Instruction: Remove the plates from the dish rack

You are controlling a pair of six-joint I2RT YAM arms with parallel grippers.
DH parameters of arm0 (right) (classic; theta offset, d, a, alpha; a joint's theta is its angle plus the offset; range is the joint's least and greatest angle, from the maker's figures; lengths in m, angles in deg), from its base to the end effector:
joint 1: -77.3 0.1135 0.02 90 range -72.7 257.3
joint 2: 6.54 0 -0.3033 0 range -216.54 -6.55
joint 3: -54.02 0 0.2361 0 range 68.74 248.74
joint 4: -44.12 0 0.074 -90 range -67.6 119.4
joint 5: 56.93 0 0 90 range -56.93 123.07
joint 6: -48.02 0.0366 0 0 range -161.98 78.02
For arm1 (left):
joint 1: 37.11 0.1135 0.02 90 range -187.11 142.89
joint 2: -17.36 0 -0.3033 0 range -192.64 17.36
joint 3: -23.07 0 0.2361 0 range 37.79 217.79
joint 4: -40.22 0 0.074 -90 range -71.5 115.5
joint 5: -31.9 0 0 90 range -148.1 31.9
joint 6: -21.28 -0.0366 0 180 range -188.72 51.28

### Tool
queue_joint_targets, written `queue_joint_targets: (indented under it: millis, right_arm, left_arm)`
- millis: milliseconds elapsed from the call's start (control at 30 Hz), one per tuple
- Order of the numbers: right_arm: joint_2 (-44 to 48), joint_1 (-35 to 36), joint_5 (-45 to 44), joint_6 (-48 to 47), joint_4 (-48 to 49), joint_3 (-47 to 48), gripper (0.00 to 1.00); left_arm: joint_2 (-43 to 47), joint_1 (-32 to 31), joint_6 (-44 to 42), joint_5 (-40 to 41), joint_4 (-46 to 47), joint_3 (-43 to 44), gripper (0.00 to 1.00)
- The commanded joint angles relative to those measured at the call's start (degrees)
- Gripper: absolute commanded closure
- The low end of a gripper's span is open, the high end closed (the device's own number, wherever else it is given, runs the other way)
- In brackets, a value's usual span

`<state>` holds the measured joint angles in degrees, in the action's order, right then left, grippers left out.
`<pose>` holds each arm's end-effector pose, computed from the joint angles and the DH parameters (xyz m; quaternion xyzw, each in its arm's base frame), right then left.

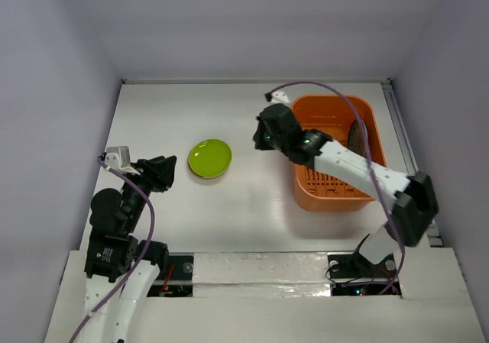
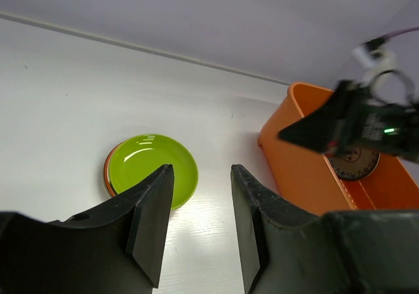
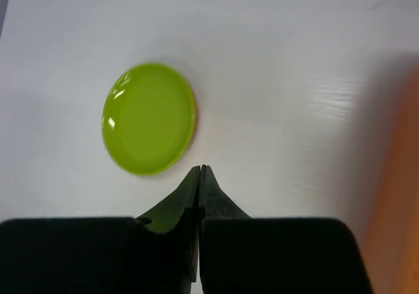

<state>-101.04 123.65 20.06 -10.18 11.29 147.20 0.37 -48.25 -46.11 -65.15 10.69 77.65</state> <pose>0.2618 0.2625 0.3489 -0.0585 0.8775 0.2156 0.4243 0.0249 -0.0095 0.3616 -0.0192 0.6558 -0.2573 0.7095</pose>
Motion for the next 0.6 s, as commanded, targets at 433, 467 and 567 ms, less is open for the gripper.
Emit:
queue_joint_targets:
  millis: [433,467,567]
  right_arm:
    - [19.97,-28.5,-34.98,-7.0,-22.41,-8.06,0.53]
    - [19.71,-29.38,-33.06,-7.7,-21.02,-8.23,0.52]
    - [17.34,-31.49,-30.58,-9.99,-20.13,-8.41,0.51]
  left_arm:
    - [1.61,-0.9,0.15,-0.25,2.68,-0.22,0.63]
    - [1.35,-0.9,0.15,-0.16,2.68,-0.22,0.63]
    - [1.26,-0.9,0.07,-0.16,2.85,-0.22,0.63]
